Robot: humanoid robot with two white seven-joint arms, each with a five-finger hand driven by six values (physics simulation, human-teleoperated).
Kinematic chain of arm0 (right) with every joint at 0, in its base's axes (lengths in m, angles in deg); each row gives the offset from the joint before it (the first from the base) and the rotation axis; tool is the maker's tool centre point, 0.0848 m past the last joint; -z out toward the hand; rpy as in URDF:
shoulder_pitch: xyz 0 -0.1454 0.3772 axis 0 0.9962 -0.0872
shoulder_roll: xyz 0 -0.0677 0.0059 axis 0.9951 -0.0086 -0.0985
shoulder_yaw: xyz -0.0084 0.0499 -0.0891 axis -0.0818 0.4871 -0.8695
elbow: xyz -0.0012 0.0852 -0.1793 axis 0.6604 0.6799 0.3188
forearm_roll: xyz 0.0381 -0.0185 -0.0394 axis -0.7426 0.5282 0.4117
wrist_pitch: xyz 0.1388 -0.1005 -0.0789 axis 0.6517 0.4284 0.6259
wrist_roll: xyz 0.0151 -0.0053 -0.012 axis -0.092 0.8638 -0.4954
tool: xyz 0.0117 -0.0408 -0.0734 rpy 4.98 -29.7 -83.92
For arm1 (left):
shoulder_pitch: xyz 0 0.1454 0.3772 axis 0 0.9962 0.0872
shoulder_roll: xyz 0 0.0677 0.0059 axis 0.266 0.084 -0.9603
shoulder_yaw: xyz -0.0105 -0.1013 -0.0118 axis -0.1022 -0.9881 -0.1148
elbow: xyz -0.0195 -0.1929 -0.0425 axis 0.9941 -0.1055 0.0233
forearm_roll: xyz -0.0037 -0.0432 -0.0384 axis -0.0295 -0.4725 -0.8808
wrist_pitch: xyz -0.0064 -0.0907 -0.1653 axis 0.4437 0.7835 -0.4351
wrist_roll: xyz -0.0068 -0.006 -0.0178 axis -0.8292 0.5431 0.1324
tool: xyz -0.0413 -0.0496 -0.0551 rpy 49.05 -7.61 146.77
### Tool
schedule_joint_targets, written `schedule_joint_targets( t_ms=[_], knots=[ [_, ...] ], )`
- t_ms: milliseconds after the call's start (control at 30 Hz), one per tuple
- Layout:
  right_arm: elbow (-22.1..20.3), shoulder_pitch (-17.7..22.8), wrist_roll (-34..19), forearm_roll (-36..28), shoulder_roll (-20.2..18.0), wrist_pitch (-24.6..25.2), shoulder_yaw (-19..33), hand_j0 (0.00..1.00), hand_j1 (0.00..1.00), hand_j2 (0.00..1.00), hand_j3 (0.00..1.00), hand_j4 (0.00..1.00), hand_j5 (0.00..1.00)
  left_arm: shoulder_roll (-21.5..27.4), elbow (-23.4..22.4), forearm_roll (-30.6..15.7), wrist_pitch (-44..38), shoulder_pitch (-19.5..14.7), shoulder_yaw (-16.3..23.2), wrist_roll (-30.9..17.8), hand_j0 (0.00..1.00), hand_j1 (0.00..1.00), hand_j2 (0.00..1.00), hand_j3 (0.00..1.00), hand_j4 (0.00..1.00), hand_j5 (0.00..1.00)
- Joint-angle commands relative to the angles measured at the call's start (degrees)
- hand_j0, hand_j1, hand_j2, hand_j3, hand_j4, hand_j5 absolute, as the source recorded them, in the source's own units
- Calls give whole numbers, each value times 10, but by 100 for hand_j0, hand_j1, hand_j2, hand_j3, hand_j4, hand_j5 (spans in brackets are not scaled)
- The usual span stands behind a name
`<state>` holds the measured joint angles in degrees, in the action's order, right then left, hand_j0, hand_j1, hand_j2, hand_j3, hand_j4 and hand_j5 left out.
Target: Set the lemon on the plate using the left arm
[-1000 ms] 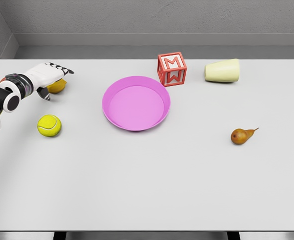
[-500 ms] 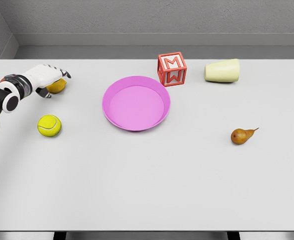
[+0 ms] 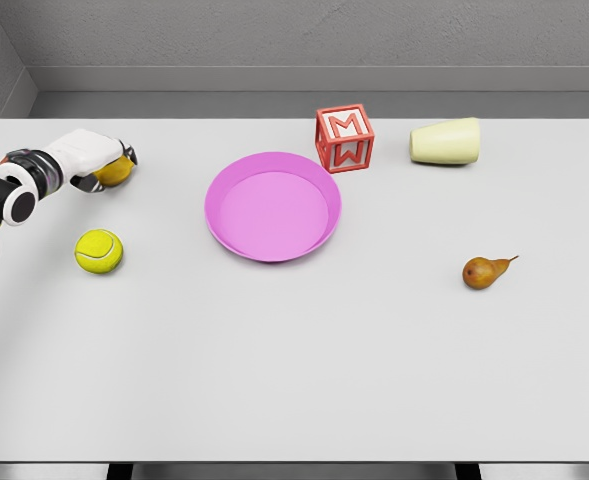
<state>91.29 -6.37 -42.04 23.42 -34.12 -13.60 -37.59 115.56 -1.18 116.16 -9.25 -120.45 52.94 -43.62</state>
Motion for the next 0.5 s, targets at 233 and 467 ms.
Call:
schedule_joint_targets(
  t_ms=[233, 467],
  knots=[
    [0, 0, 0, 0, 0, 0, 0, 100, 100, 100, 100, 100, 100, 3, 1, -1, 1, 0, -2, 0, 63, 63, 63, 63, 63, 63],
    [0, 0, 0, 0, 0, 0, 0, 100, 100, 100, 100, 100, 100, 3, 1, -1, 1, 0, -2, 0, 61, 61, 61, 61, 61, 61]
  ],
)
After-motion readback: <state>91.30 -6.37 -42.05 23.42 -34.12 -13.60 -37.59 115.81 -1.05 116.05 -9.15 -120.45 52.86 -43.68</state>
